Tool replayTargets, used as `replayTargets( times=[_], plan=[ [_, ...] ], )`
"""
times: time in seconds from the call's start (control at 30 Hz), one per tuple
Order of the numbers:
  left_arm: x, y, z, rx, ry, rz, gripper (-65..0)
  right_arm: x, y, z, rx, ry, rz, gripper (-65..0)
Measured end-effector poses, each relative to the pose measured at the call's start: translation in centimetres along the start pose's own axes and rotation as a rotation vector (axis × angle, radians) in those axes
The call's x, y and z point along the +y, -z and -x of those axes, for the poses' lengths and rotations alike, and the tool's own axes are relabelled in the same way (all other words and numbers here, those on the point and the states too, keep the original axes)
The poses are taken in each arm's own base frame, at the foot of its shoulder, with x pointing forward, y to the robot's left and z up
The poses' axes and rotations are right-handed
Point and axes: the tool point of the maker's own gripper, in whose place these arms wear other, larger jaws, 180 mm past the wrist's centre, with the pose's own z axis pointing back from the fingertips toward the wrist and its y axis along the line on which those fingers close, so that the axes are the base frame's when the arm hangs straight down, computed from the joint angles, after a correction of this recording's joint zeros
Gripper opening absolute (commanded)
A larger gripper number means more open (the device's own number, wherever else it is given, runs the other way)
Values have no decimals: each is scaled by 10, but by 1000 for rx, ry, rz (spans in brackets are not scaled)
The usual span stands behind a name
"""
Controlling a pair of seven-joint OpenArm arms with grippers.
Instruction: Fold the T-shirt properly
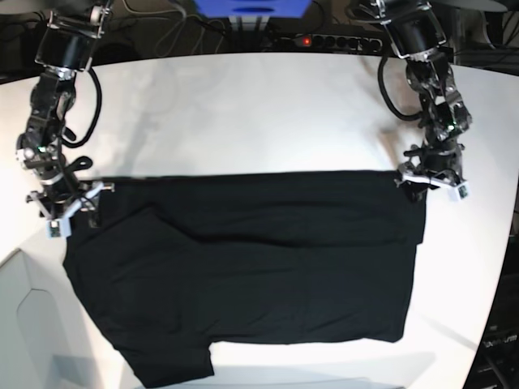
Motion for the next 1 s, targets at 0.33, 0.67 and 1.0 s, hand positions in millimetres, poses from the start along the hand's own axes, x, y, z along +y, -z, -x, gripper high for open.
replayTargets(
  times=[0.33, 0.67, 1.0],
  plan=[
    [25, 0, 15, 21, -41, -54, -315, -40, -14, 3, -9, 52, 98, -294],
    [22, 1, 17, 27, -43, -45, -439, -59, -20, 0, -20, 65, 142, -294],
    [27, 8, 25, 32, -75, -35, -650, -89, -1, 55, 134, 164, 153, -294]
  ],
)
